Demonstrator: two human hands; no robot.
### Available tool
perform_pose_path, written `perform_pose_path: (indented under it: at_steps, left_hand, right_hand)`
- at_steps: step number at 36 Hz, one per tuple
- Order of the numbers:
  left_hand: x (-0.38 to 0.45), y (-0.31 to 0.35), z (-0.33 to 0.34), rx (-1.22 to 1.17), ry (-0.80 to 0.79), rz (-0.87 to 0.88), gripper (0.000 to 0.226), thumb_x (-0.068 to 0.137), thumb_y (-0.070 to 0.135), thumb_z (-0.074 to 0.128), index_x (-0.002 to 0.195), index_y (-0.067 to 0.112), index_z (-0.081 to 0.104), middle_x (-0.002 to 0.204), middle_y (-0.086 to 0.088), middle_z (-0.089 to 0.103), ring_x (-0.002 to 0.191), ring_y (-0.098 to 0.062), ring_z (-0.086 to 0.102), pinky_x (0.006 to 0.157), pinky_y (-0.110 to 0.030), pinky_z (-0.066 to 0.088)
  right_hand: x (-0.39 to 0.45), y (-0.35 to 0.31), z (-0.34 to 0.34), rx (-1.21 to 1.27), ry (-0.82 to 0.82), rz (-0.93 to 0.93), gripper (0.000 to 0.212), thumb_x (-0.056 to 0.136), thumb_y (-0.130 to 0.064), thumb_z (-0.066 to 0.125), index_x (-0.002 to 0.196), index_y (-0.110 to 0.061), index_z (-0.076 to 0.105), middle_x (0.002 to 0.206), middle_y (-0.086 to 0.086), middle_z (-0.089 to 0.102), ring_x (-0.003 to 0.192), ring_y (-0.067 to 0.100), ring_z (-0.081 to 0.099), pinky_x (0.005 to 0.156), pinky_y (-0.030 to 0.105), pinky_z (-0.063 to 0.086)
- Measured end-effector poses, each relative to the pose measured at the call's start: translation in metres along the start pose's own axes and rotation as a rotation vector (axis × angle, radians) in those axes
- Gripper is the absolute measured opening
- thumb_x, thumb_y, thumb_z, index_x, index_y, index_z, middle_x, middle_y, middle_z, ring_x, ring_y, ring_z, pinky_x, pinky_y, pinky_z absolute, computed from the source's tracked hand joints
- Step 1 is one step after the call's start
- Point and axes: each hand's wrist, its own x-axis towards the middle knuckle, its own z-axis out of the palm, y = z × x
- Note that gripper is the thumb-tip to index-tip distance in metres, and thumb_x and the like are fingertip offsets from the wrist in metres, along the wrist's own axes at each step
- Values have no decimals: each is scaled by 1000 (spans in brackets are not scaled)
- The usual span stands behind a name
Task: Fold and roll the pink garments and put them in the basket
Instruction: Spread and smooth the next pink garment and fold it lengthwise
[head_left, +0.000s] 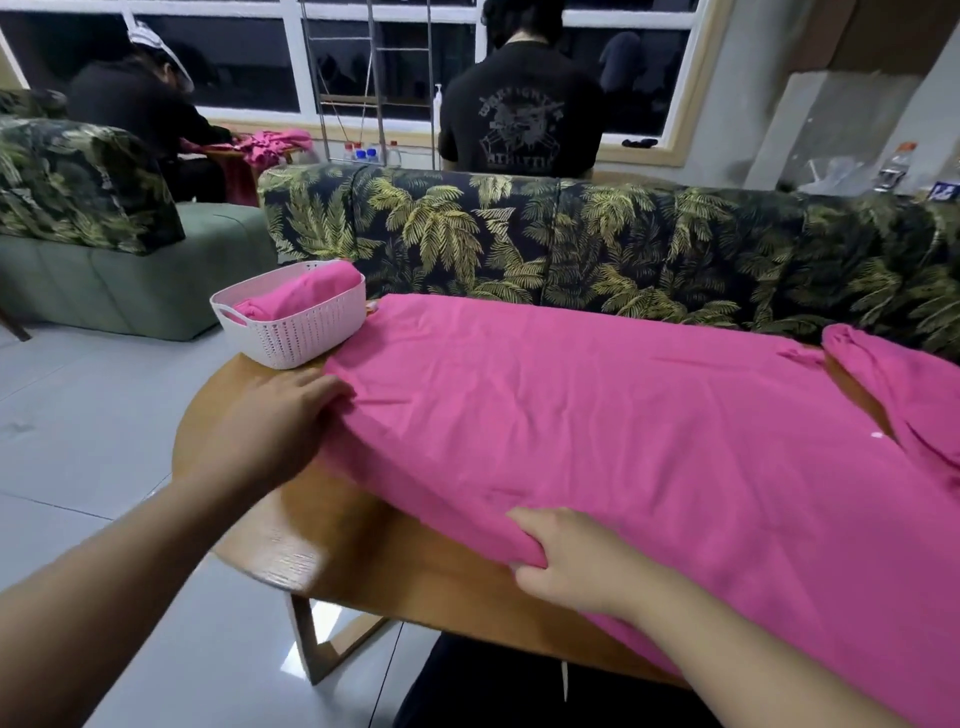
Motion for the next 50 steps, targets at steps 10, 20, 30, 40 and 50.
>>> perform_pose_path:
  at_steps: [10,20,30,40,50]
  left_hand:
    - [168,58,75,7,-5,-210,36,90,9,52,122,22,63,135,-10,53,124,-34,47,96,-50,38]
    - [135,181,171,-105,-661,89,55,98,44,34,150,38,19,161,5,2,148,-22,-4,117,-53,11]
    - [88,197,187,-223,-597,181,90,71,67,-10,149,40,25,158,10,20,148,-14,11,115,-47,12]
    - [84,194,192,-245,-560,192,87,73,67,-9,149,41,23,158,12,18,148,-13,9,115,-43,12]
    - [82,190,195,-298,-520,189,79,80,63,-4,147,40,31,156,12,26,146,-13,17,114,-46,17]
  right_hand:
    - [-85,92,-35,-58,52,357,30,83,-27,54,113,-23,50,93,-14,54,88,10,51,78,27,39]
    - [-204,140,-39,36,300,528,44,76,-82,44,79,-39,51,84,-17,55,87,-3,51,75,11,38]
    - [-289,143,-15,-130,192,584,73,62,-76,63,127,-53,39,142,-38,26,131,-20,17,106,10,20]
    - [-300,148,-17,-283,256,431,75,46,-20,92,107,-40,52,121,-30,51,121,-12,37,92,19,41]
    - [-288,157,-23,-390,566,633,37,50,-7,68,85,-22,70,87,-11,66,87,7,61,73,30,50]
